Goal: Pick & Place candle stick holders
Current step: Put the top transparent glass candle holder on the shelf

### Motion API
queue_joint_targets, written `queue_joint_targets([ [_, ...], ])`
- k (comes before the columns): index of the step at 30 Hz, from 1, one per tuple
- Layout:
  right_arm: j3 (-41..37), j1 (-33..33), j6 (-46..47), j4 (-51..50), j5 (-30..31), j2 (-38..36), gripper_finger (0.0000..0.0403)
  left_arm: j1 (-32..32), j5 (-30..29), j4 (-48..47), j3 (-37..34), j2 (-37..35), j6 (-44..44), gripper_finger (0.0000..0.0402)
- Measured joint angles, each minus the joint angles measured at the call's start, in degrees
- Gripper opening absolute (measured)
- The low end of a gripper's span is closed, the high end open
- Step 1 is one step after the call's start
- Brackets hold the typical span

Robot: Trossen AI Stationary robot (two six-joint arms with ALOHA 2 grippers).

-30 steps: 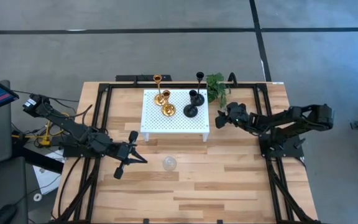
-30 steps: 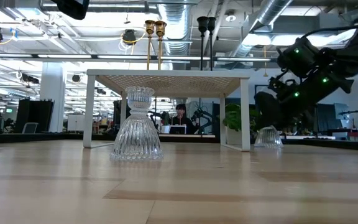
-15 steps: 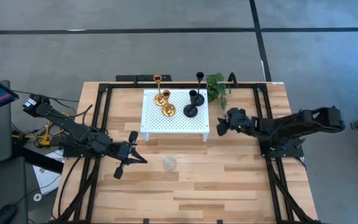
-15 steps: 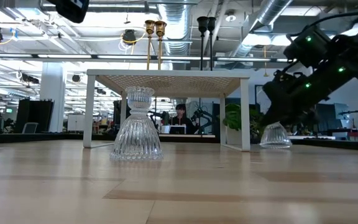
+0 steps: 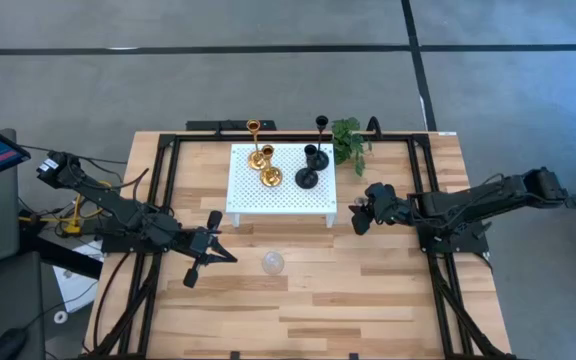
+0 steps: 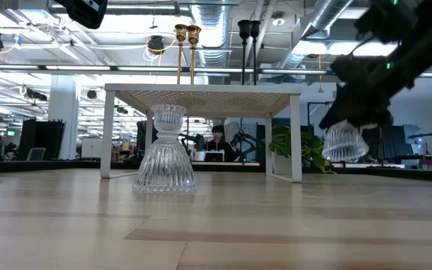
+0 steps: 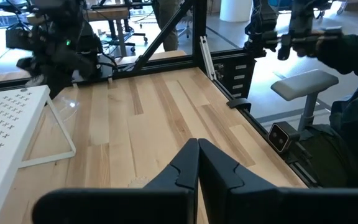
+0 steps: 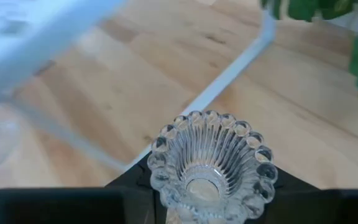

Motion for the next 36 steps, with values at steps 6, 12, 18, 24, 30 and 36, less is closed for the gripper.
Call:
queue_joint_targets([
  [6,10.84,6.61,2.6,-16.03,3.53,-0.6,0.0115,0.0,0.0,-0.04,0.0,-0.02,0.0,0.0008],
  [12,22.18,12.26,2.67,-25.8,11.26,1.56,0.0115,0.02,0.02,-0.15,0.0,-0.02,0.02,0.0006],
  [18,30.58,13.21,-5.1,-24.43,13.49,6.11,0.0115,0.02,0.02,-0.15,0.0,0.01,0.02,0.0009],
  [24,36.22,10.68,-16.11,-18.27,13.28,13.19,0.0115,0.01,0.02,-0.12,0.0,-0.01,0.08,0.0007],
  [30,40.89,6.62,-21.69,-14.31,8.07,20.1,0.0115,0.02,0.02,-0.04,0.0,0.01,0.2,0.0007],
  [36,42.06,2.51,-27.54,-6.63,-0.12,25.0,0.0115,-0.01,0.02,0.02,0.0,-0.02,0.2,0.0009],
])
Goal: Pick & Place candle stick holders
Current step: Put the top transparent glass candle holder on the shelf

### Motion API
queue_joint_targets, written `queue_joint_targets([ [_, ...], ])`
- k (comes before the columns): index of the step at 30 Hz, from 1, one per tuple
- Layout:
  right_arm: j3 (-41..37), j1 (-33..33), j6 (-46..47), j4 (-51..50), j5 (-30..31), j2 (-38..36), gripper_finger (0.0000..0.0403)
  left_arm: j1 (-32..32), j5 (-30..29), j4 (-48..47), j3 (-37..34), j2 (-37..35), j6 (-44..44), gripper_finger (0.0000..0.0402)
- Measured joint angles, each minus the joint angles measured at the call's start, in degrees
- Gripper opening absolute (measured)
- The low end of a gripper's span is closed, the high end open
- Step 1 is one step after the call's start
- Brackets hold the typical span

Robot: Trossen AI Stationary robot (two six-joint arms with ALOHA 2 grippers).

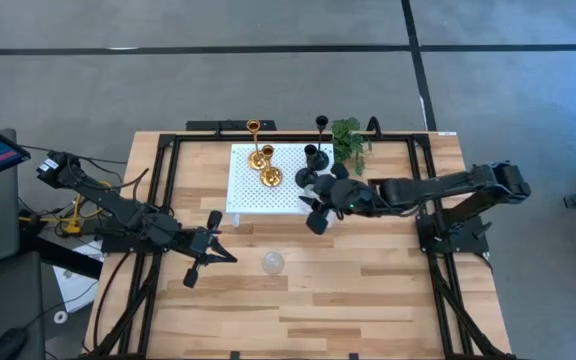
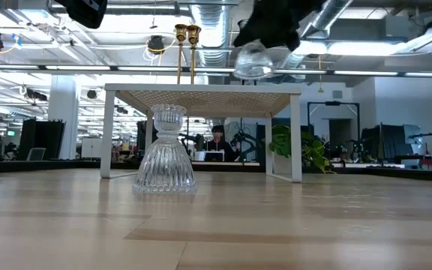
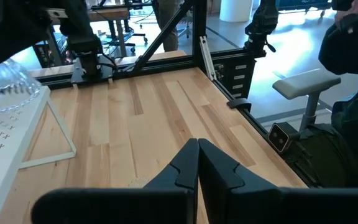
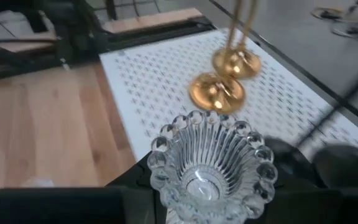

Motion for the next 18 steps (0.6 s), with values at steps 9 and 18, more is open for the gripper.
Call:
queue_joint_targets([
  [9,0.11,-5.45,-1.07,6.97,-8.28,3.19,0.0115,0.02,0.01,-0.1,0.0,0.02,0.0,0.0007],
  [18,0.02,-7.79,-1.05,9.15,-12.06,6.4,0.0115,0.01,0.01,0.03,0.0,0.01,0.0,0.0009],
])
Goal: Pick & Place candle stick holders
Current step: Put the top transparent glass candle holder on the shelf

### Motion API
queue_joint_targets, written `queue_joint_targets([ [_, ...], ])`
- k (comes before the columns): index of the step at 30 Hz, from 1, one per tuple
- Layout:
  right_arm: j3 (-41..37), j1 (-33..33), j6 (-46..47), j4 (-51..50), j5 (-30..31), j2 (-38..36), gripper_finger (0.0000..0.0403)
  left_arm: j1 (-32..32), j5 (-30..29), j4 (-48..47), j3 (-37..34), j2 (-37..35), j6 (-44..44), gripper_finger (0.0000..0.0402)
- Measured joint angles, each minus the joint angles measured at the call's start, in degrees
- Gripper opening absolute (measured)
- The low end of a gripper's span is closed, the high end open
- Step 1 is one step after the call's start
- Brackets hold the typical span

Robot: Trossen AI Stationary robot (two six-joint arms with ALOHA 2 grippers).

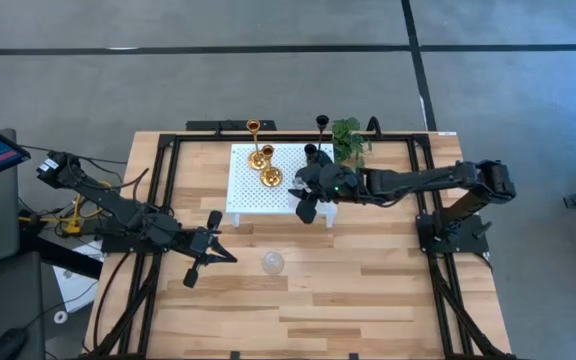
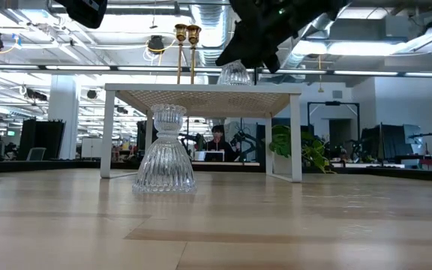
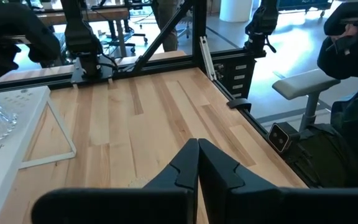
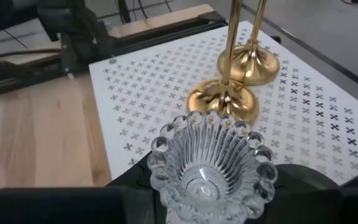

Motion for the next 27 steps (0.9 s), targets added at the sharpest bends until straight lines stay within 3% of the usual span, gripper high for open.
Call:
queue_joint_targets([
  [9,0.0,-0.22,-0.01,-0.17,-0.09,-0.07,0.0115,0.01,0.01,-0.01,0.0,0.01,0.0,0.001],
  [18,0.0,-0.2,0.0,-0.13,-0.09,-0.09,0.0188,0.01,-0.01,-0.02,0.0,0.01,0.0,0.001],
  [27,0.0,-0.2,-1.36,-0.15,0.09,-0.09,0.0217,0.01,0.01,-0.02,0.0,0.01,0.0,0.001],
])
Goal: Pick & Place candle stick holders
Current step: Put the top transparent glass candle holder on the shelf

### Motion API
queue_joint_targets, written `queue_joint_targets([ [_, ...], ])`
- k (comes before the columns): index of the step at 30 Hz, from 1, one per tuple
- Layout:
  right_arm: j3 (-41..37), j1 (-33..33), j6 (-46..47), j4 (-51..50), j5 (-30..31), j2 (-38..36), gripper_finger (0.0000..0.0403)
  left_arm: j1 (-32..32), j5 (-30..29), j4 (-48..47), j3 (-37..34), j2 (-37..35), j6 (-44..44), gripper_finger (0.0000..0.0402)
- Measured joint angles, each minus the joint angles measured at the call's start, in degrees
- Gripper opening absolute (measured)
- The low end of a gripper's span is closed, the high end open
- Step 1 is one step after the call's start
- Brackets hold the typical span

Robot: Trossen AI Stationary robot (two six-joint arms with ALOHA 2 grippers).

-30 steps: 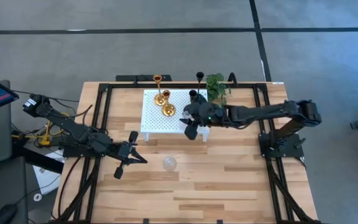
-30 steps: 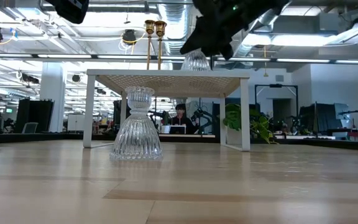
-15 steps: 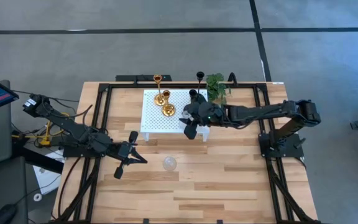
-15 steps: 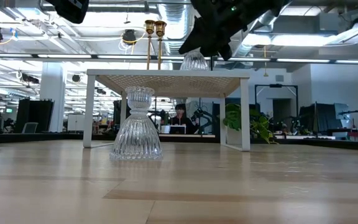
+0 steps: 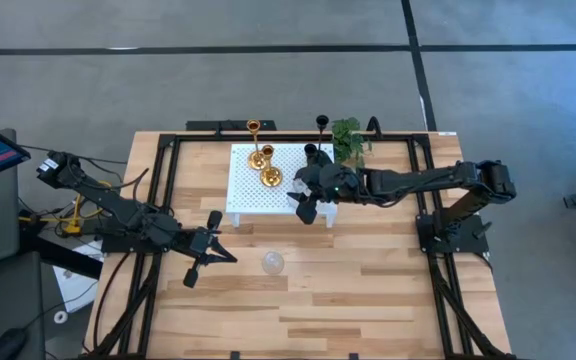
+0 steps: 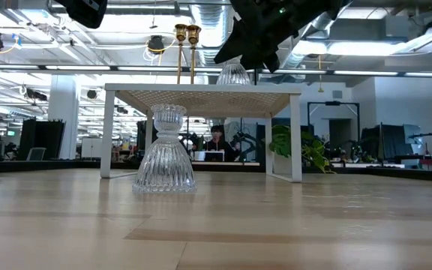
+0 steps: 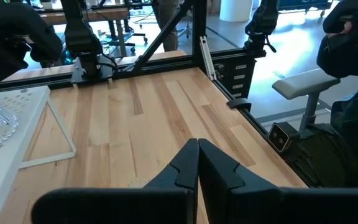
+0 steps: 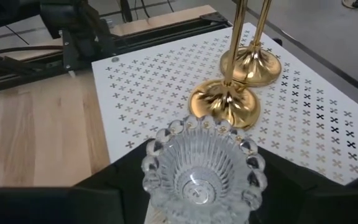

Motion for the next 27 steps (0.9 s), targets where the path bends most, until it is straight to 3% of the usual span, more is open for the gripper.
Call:
queue_joint_targets([
  [27,-0.02,-0.72,-1.09,-0.68,-0.09,-2.75,0.023,0.0,0.0,0.0,0.0,0.0,0.0,0.001],
])
